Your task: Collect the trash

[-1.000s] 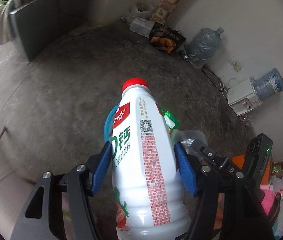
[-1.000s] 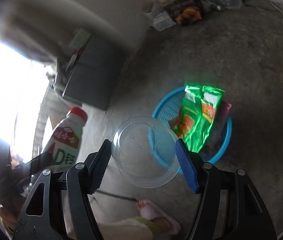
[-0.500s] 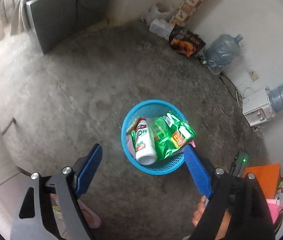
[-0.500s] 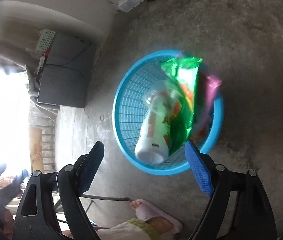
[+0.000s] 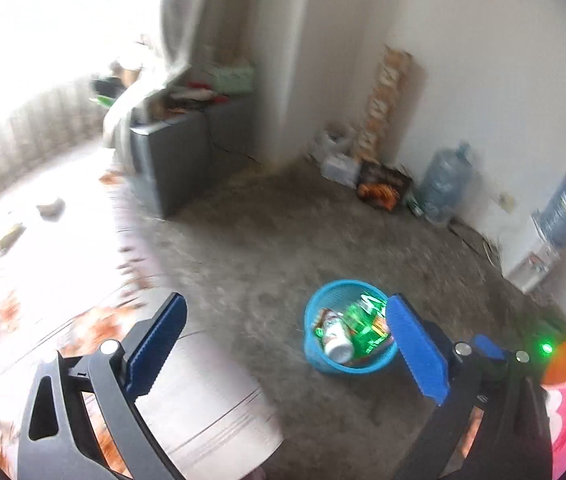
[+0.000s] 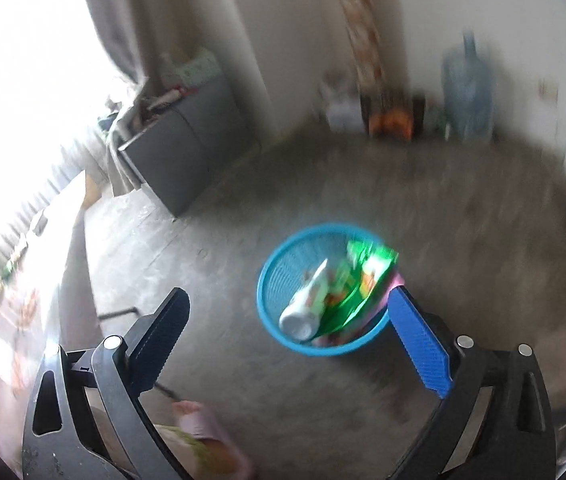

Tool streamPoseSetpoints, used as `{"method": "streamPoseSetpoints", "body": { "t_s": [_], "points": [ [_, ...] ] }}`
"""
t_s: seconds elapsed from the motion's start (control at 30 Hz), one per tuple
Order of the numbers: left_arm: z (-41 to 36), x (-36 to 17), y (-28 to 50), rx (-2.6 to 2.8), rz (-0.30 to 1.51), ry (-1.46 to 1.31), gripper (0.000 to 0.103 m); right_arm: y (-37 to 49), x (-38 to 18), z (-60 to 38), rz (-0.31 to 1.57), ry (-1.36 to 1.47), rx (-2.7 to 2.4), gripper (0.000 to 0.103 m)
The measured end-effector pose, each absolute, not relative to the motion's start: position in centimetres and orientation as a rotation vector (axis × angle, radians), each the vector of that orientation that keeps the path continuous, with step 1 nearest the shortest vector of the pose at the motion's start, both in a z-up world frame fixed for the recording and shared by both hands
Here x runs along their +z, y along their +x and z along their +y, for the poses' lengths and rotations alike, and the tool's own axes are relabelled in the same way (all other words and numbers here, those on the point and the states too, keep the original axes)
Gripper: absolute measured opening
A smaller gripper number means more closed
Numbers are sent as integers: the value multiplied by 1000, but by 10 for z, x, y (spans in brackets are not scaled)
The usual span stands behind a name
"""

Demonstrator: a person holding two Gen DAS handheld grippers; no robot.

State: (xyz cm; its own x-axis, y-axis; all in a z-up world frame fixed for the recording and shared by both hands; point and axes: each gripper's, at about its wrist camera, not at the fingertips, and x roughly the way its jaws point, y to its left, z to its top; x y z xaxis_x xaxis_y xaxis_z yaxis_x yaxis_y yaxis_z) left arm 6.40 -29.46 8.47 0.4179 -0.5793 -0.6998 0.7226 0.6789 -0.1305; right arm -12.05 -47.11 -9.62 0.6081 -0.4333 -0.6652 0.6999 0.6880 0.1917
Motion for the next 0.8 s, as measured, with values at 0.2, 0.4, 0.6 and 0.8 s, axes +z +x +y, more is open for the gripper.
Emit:
{"method": "streamPoseSetpoints", "body": {
  "t_s": [0.2,0.4,0.6,0.8],
  "points": [
    [-230,79,31,-656,780,189,97,-125,-57,-416,579,274,-682,95],
    [-203,61,2,-560,782,236,97,-129,-43,-376,553,181,-654,95],
    [-183,37,-18,-416,828,210,97,-112,-50,-353,724,213,-593,95],
    [-173,15,-20,-368,933,214,97,-96,-65,-341,843,208,-572,95]
  ]
}}
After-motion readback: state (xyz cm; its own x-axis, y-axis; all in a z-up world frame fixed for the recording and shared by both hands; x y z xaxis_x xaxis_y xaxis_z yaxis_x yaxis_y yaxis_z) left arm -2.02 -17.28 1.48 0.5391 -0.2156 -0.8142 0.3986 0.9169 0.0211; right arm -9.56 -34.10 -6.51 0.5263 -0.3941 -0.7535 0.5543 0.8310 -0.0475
